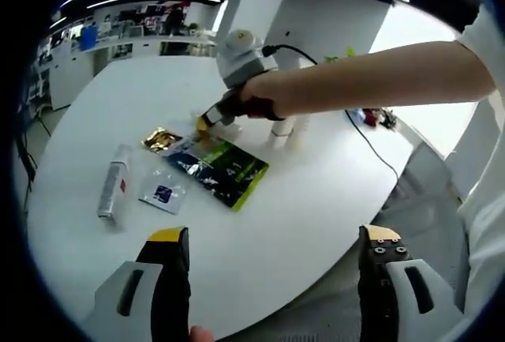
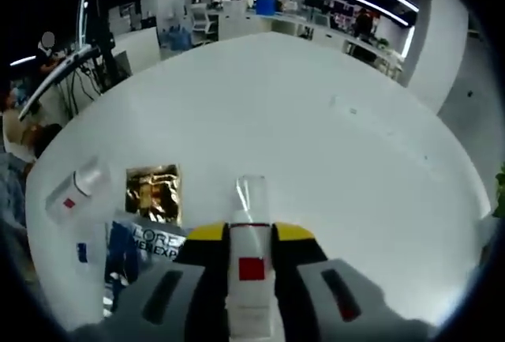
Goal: Arrange the skincare products in the storage area until every visible bottle or jar stands upright without overlapping.
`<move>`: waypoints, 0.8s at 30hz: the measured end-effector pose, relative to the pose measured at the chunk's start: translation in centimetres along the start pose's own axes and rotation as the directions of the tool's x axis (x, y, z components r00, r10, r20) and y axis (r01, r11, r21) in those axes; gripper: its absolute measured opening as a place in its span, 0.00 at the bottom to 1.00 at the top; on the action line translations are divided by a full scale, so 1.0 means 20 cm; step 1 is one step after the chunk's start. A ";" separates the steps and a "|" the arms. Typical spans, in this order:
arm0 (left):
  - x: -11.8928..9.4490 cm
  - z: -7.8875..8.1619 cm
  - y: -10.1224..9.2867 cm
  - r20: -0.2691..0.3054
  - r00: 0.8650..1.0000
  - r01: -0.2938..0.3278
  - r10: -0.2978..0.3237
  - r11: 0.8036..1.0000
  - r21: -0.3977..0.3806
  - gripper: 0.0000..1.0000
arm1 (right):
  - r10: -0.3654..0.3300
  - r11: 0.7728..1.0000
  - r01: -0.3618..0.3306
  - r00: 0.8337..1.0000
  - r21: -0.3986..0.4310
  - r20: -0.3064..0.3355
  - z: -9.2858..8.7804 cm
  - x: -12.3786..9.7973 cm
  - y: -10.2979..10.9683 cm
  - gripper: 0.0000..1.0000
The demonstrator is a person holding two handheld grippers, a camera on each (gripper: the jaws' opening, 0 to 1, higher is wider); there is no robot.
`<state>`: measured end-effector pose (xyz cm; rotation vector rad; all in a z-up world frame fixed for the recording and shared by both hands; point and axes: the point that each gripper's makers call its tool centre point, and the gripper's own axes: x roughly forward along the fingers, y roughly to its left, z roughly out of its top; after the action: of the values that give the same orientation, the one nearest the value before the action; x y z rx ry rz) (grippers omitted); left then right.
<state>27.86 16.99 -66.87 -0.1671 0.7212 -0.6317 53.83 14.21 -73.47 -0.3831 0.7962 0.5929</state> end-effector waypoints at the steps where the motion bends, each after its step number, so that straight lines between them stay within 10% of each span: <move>1: 0.00 0.00 0.00 0.000 1.000 0.000 0.000 1.000 0.001 0.86 | 0.001 1.000 -0.001 1.000 -0.003 0.002 0.00 -0.01 0.00 0.21; 24: -0.01 0.03 -0.01 0.021 1.000 -0.011 0.010 0.999 0.050 0.86 | 0.060 0.996 -0.056 0.996 -0.069 0.059 -0.02 -0.20 0.11 0.20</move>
<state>28.05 16.93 -66.37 -0.1232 0.6849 -0.6363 49.94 14.23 -70.92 -0.4030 0.7318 0.6838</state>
